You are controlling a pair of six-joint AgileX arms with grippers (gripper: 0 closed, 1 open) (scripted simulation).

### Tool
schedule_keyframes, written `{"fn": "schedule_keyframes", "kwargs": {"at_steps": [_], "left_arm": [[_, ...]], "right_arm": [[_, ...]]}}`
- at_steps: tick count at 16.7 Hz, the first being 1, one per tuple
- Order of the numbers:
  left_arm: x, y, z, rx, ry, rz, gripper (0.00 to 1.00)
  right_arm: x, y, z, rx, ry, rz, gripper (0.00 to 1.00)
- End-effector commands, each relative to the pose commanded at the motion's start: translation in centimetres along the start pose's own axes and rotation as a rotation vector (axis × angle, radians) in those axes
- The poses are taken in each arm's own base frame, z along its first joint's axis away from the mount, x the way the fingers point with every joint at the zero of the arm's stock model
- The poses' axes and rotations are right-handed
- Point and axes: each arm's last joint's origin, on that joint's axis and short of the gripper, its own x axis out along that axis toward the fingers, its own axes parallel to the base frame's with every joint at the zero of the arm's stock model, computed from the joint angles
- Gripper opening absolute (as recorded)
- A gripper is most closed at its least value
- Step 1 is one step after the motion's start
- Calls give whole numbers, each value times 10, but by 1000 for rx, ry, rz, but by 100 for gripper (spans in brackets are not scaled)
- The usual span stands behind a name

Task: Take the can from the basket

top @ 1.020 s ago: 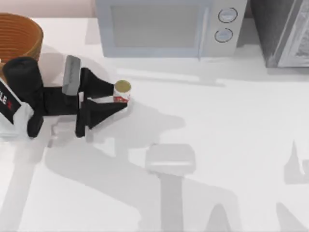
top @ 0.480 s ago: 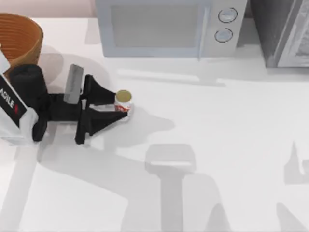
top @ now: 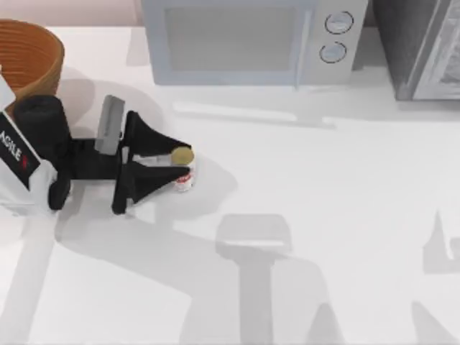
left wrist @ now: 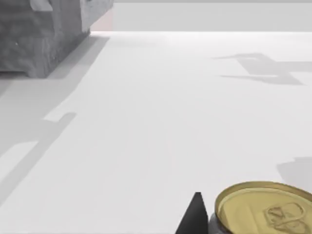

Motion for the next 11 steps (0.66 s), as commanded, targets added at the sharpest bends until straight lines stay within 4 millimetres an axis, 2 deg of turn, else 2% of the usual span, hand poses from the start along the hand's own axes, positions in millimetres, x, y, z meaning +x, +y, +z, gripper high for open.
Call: {"fn": "schedule_keyframes", "kwargs": {"at_steps": [5,11], "left_arm": [[0,0,0,0,0,0,98],[0,0,0,0,0,0,100]], "right_arm": [[0,0,0,0,0,0,100],[0,0,0,0,0,0,100]]}}
